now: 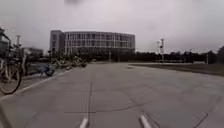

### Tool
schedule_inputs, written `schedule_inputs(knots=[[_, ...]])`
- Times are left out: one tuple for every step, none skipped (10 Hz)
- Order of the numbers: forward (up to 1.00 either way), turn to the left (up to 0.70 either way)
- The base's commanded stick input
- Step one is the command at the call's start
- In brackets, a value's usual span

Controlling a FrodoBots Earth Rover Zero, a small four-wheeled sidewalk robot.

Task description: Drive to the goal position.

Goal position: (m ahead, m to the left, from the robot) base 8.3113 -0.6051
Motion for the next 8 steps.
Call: schedule_inputs(knots=[[0.97,0.02],[1.00,0.02],[1.00,0.02],[1.00,0.02],[1.00,0.02],[1.00,0.02],[1.00,0.02],[1.00,0.02]])
